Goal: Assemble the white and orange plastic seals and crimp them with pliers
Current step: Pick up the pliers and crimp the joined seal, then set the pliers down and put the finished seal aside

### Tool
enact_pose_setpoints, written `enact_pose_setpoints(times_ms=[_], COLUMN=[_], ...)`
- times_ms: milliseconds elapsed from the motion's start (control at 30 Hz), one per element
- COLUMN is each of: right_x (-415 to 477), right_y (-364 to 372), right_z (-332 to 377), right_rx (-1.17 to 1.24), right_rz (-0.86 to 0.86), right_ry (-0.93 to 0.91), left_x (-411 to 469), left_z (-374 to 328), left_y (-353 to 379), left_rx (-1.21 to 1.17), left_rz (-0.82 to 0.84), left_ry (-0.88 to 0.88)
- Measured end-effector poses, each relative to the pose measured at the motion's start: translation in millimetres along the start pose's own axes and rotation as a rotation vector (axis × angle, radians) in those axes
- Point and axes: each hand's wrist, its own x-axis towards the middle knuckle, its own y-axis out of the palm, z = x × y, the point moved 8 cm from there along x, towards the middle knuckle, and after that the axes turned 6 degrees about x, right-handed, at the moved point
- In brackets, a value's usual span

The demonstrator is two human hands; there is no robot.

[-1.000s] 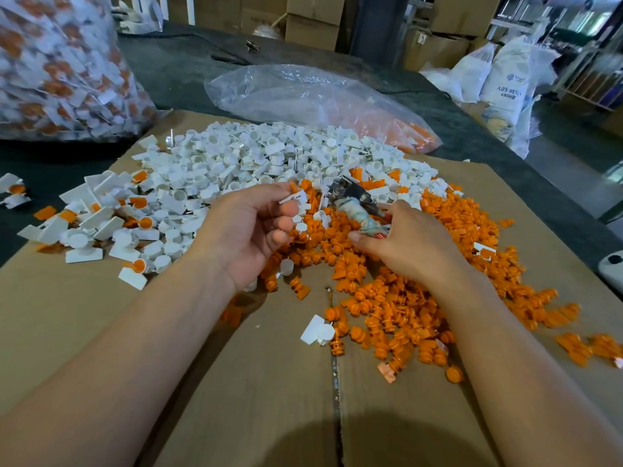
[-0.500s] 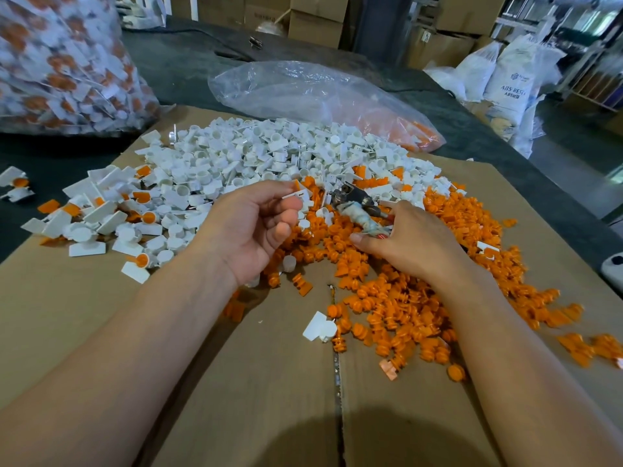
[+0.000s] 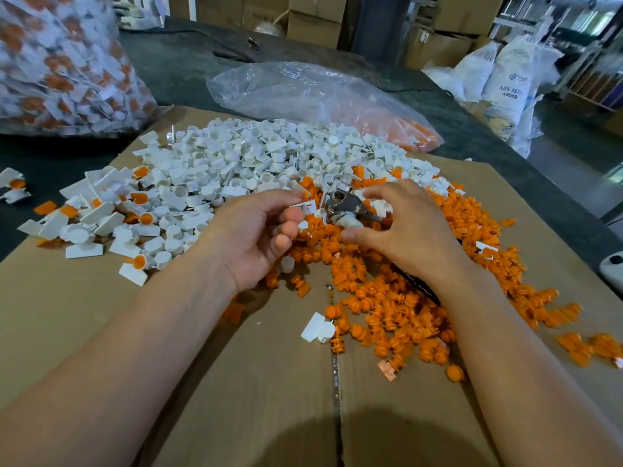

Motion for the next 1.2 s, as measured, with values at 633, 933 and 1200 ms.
enact_pose_setpoints(times_ms=[633, 933, 1200], right_x=[-19.6, -19.6, -20.0], right_y=[-7.8, -10.1, -11.9], right_z=[51.2, 49.7, 50.1], right_rx=[0.551, 0.547, 0.502], right_rz=[-0.132, -0.153, -0.173], right_ry=[-0.312, -0.303, -0.319], left_x=[-0.9, 1.4, -0.4], left_z=[5.1, 5.6, 4.3], left_y=[13.6, 13.1, 13.7], left_rx=[0.105, 0.096, 0.090], left_rz=[0.146, 0.154, 0.158], left_ry=[-0.002, -0.006, 0.008])
